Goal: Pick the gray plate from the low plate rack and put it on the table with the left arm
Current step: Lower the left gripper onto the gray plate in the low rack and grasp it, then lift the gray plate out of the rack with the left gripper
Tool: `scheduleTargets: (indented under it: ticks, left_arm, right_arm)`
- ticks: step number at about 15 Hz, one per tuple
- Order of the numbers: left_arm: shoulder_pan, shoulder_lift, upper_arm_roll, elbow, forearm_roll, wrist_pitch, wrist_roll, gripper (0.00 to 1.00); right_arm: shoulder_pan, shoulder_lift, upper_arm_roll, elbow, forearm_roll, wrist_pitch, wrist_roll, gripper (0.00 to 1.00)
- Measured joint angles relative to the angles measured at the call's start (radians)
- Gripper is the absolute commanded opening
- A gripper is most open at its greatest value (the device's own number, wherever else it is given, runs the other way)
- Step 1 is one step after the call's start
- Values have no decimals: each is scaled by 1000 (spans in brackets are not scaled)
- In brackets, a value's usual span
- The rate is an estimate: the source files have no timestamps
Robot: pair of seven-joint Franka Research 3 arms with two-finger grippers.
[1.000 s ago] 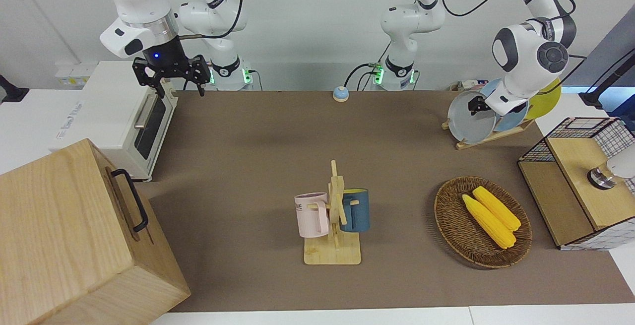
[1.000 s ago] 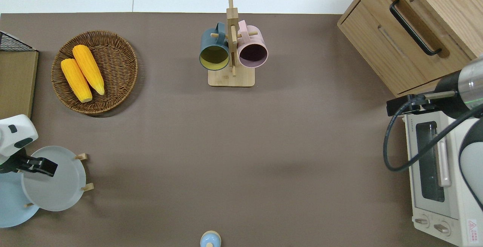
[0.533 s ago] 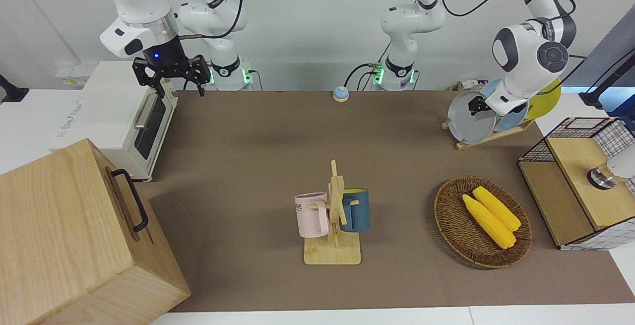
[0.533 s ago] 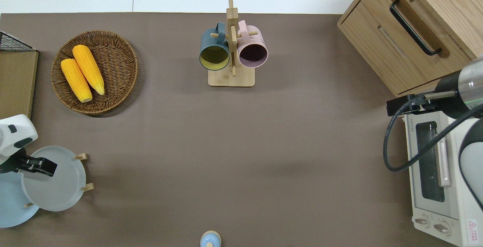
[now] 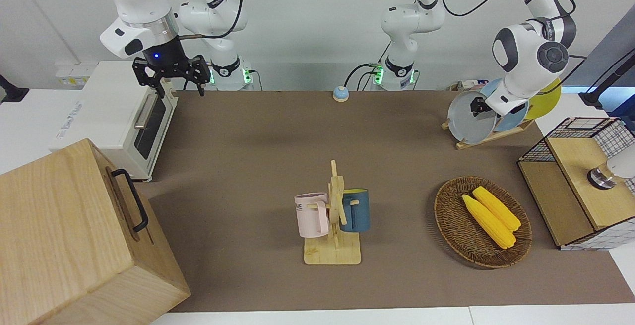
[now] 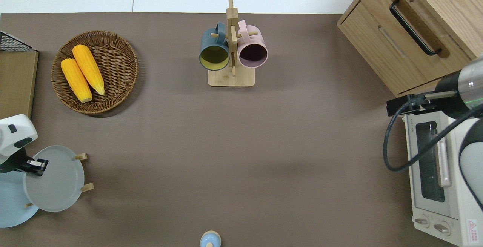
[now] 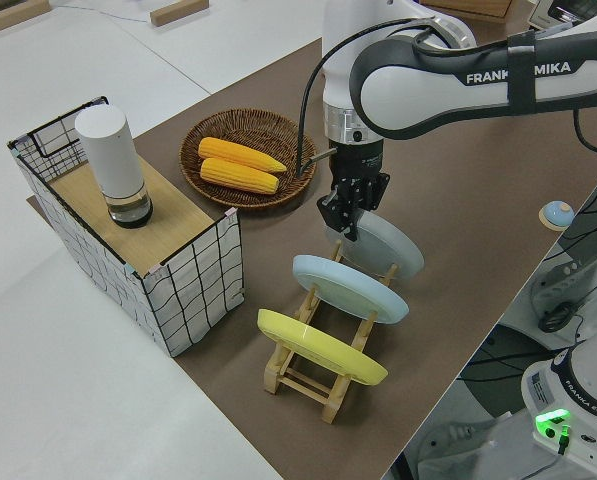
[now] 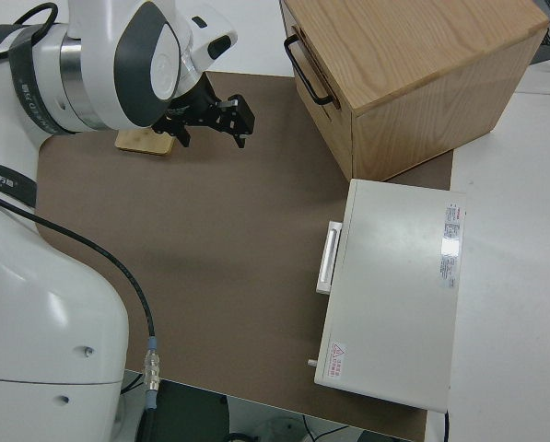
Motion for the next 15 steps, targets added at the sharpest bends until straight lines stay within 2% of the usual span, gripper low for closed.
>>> scheduleTargets:
  ticks: [10,15]
  left_arm:
    - [-4,-2,-6,6,-2,-10,-7,0]
    - [-5,-3,-14,67,1,-79,-7,0]
  right_arm:
    - [0,0,0,0,0,0,0,983]
    - [0,0,0,0,0,0,0,983]
